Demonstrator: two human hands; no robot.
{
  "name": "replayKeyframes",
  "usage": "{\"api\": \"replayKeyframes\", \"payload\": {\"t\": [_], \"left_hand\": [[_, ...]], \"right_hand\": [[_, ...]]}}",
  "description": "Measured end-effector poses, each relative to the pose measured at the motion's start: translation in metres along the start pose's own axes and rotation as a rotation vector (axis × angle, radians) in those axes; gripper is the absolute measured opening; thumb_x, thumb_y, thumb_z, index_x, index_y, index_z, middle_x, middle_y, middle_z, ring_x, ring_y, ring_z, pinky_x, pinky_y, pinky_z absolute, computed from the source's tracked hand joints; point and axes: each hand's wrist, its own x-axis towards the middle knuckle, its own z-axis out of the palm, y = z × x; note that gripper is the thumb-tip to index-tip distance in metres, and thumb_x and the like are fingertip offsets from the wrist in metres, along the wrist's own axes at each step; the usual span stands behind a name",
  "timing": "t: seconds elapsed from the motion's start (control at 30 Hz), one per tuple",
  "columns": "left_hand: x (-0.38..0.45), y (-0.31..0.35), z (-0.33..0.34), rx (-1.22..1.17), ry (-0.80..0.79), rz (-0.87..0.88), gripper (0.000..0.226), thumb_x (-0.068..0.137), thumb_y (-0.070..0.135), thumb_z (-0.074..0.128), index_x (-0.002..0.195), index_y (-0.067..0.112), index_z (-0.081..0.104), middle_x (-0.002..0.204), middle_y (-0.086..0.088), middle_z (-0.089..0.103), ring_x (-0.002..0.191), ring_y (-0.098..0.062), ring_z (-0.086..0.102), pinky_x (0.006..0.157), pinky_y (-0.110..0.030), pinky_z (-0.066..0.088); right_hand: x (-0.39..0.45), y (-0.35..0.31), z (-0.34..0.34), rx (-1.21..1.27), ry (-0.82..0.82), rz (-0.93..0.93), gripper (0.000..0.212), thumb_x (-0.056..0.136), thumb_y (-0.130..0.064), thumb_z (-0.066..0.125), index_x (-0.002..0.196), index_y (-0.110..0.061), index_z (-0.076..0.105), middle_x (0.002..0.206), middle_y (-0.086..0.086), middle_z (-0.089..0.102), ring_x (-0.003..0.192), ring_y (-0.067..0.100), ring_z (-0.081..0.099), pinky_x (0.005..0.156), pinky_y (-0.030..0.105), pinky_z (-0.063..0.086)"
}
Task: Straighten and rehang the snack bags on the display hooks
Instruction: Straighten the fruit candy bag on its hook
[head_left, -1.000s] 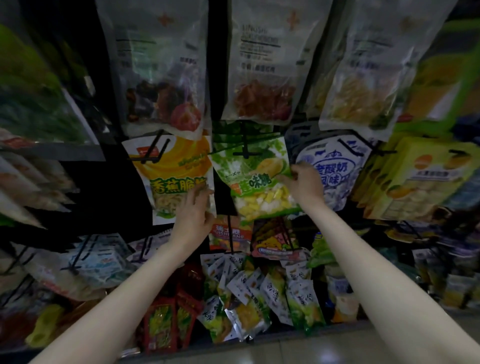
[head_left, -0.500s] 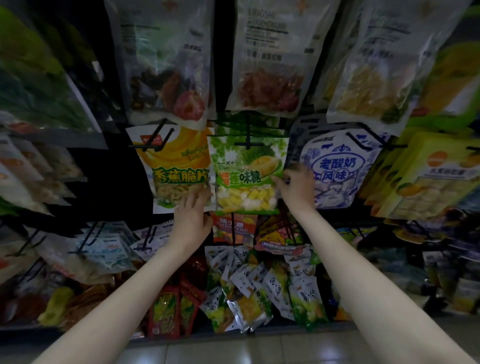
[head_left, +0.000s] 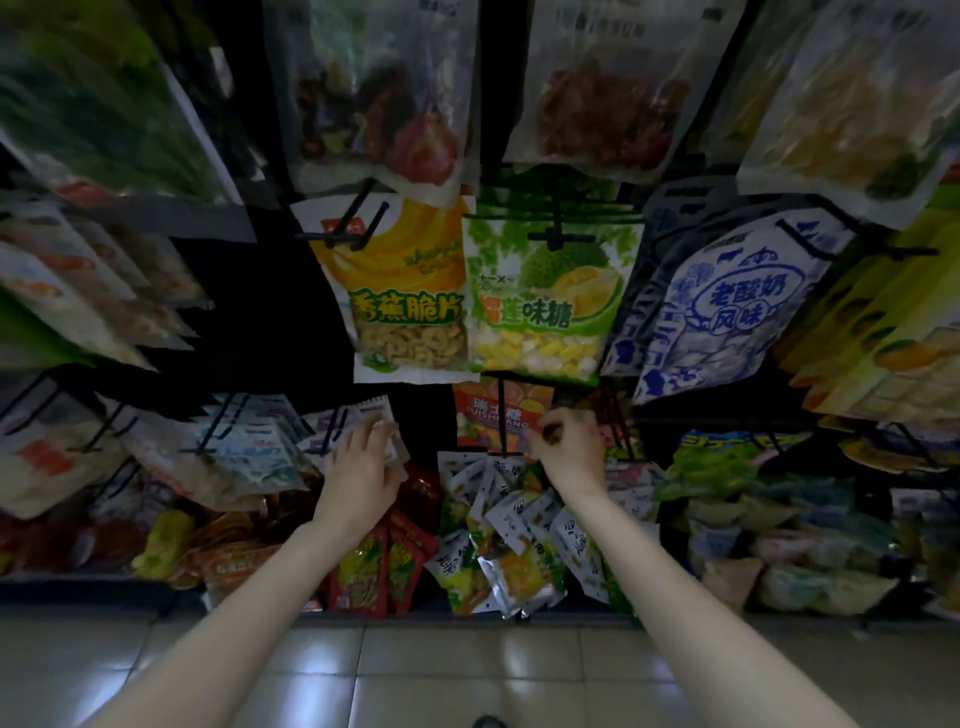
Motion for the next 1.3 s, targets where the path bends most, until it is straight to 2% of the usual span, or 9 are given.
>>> {"api": "replayKeyframes", "payload": {"t": [0.17, 0.27, 0.5, 0.63, 0.8, 0.97, 1.1, 1.2, 1.3], "left_hand": [[-0.003, -0.021, -0.006, 0.027, -0.027, -0.027, 0.054, 0.093, 0.017, 0.048, 0.143, 0.014, 0.029, 0.151, -0.008, 0.023, 0.137, -0.029, 0.026, 0.105, -0.045, 0.026], [-0.010, -0.036, -0.007, -0.033, -0.027, -0.054, 0.055, 0.093, 0.015, 0.047, 0.144, 0.013, 0.027, 0.152, -0.007, 0.022, 0.139, -0.027, 0.022, 0.108, -0.044, 0.021], [-0.031, -0.085, -0.003, -0.065, -0.053, -0.189, 0.059, 0.089, 0.014, 0.049, 0.144, 0.014, 0.027, 0.148, -0.008, 0.029, 0.134, -0.028, 0.029, 0.104, -0.043, 0.023], [-0.034, -0.113, -0.004, -0.066, -0.069, -0.205, 0.060, 0.090, 0.017, 0.049, 0.145, 0.013, 0.024, 0.148, -0.008, 0.029, 0.133, -0.029, 0.030, 0.105, -0.041, 0.022], [-0.043, -0.170, -0.018, -0.059, -0.084, -0.179, 0.061, 0.092, 0.019, 0.046, 0.146, 0.015, 0.019, 0.151, -0.007, 0.022, 0.136, -0.028, 0.024, 0.107, -0.040, 0.020], [-0.064, -0.278, -0.055, -0.078, -0.058, -0.122, 0.059, 0.091, 0.015, 0.044, 0.145, 0.017, 0.021, 0.140, -0.004, 0.037, 0.128, -0.024, 0.036, 0.106, -0.037, 0.019], [-0.083, -0.380, -0.106, -0.148, -0.023, -0.199, 0.062, 0.090, 0.017, 0.048, 0.146, 0.019, 0.019, 0.141, -0.005, 0.041, 0.125, -0.023, 0.045, 0.102, -0.039, 0.026], [-0.107, -0.444, -0.147, -0.115, 0.040, -0.256, 0.060, 0.087, 0.015, 0.051, 0.142, 0.015, 0.026, 0.132, -0.010, 0.049, 0.118, -0.029, 0.048, 0.096, -0.039, 0.032], [-0.122, -0.494, -0.184, -0.107, 0.110, -0.255, 0.057, 0.089, 0.014, 0.051, 0.141, 0.011, 0.029, 0.133, -0.011, 0.048, 0.116, -0.031, 0.049, 0.094, -0.040, 0.035]], "right_hand": [[-0.001, -0.014, 0.034, 0.001, -0.118, -0.001, 0.013, 0.091, -0.024, 0.059, 0.102, -0.019, 0.052, 0.124, 0.005, 0.040, 0.114, 0.025, 0.046, 0.081, 0.025, 0.038], [-0.004, -0.018, 0.048, -0.132, -0.193, -0.055, 0.027, 0.093, -0.026, 0.056, 0.117, -0.016, 0.052, 0.130, 0.006, 0.040, 0.123, 0.027, 0.038, 0.083, 0.029, 0.039], [-0.008, -0.044, 0.078, -0.489, -0.168, -0.020, 0.044, 0.092, -0.033, 0.053, 0.131, -0.016, 0.042, 0.144, 0.011, 0.029, 0.132, 0.037, 0.017, 0.106, 0.053, 0.027], [-0.038, -0.070, 0.104, -0.768, -0.010, -0.361, 0.058, 0.076, -0.024, 0.071, 0.128, -0.011, 0.049, 0.138, 0.019, 0.041, 0.131, 0.039, 0.032, 0.106, 0.062, 0.021], [-0.051, -0.136, 0.164, -0.519, -0.230, -0.568, 0.054, 0.095, -0.021, 0.048, 0.144, -0.016, 0.026, 0.150, 0.009, 0.021, 0.139, 0.030, 0.013, 0.111, 0.044, 0.023], [-0.080, -0.196, 0.242, -0.532, -0.275, -0.526, 0.057, 0.096, -0.023, 0.047, 0.146, -0.017, 0.020, 0.149, 0.006, 0.021, 0.138, 0.028, 0.018, 0.108, 0.037, 0.027], [-0.109, -0.249, 0.307, -0.550, -0.300, -0.490, 0.061, 0.096, -0.021, 0.050, 0.147, -0.019, 0.017, 0.149, 0.006, 0.021, 0.138, 0.029, 0.019, 0.107, 0.038, 0.032], [-0.128, -0.305, 0.355, -0.493, -0.389, -0.561, 0.060, 0.095, -0.017, 0.049, 0.147, -0.018, 0.018, 0.148, 0.006, 0.021, 0.138, 0.029, 0.019, 0.108, 0.037, 0.028], [-0.138, -0.362, 0.392, -0.386, -0.342, -0.648, 0.058, 0.094, -0.018, 0.049, 0.145, -0.018, 0.022, 0.146, 0.005, 0.022, 0.135, 0.029, 0.023, 0.106, 0.036, 0.029]]}}
